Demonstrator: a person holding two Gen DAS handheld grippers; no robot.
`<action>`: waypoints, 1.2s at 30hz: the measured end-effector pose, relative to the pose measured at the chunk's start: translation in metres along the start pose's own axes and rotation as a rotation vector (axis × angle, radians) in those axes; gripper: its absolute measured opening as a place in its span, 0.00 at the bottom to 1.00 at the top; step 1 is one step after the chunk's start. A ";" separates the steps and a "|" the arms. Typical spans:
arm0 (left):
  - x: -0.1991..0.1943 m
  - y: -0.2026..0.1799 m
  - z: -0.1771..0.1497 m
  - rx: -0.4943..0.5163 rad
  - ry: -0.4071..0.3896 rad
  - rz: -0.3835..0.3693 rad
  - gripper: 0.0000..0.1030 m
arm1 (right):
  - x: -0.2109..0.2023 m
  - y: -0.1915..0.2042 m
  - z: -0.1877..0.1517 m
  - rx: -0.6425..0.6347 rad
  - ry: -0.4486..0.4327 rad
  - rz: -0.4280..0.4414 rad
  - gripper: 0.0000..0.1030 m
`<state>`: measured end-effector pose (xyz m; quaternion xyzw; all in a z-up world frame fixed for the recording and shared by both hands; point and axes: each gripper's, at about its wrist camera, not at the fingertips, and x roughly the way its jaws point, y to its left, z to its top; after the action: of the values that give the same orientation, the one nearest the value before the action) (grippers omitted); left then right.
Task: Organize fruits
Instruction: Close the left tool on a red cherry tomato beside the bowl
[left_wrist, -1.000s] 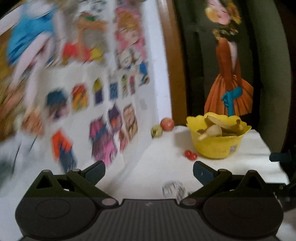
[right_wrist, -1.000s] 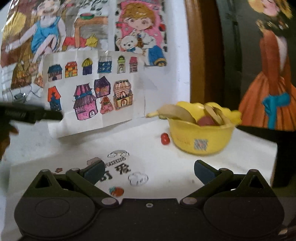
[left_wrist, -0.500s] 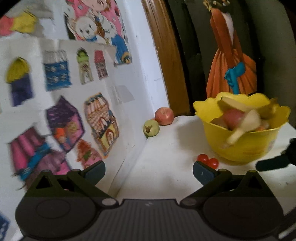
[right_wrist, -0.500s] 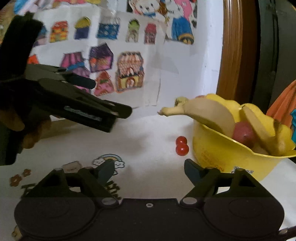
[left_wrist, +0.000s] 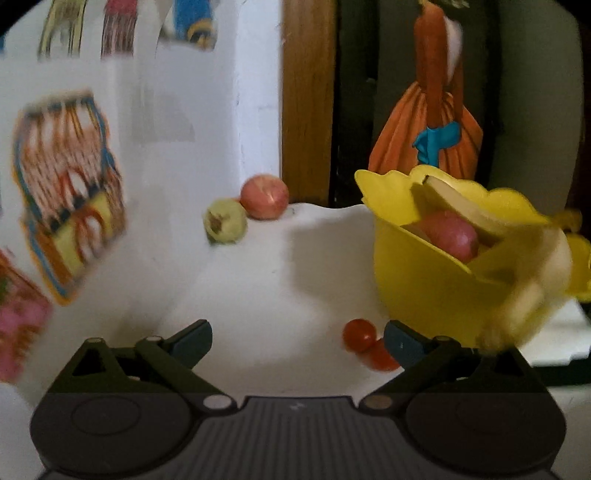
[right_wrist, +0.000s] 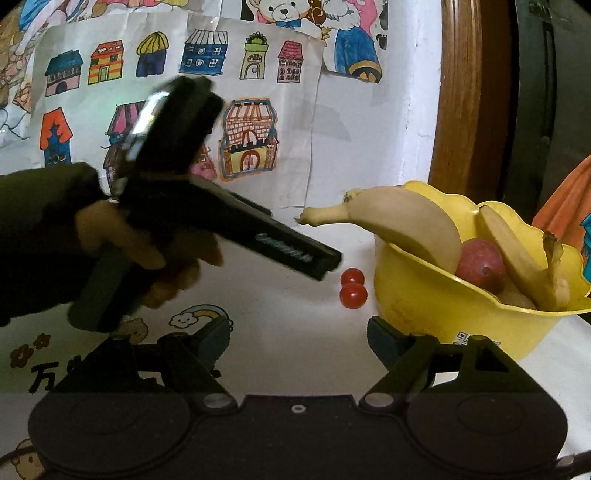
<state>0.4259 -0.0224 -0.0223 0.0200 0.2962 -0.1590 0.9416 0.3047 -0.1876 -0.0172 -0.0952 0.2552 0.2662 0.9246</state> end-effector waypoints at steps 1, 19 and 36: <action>0.004 0.002 0.001 -0.027 0.009 -0.013 0.97 | -0.001 0.000 -0.001 -0.002 0.000 0.000 0.82; 0.023 0.011 -0.004 -0.051 0.050 -0.104 0.73 | 0.015 -0.013 -0.001 0.021 0.014 -0.010 0.84; 0.037 -0.007 -0.002 0.039 0.064 -0.109 0.72 | 0.031 -0.045 -0.007 0.034 0.042 0.053 0.64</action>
<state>0.4506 -0.0397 -0.0445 0.0271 0.3236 -0.2148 0.9211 0.3491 -0.2141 -0.0373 -0.0781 0.2815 0.2841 0.9132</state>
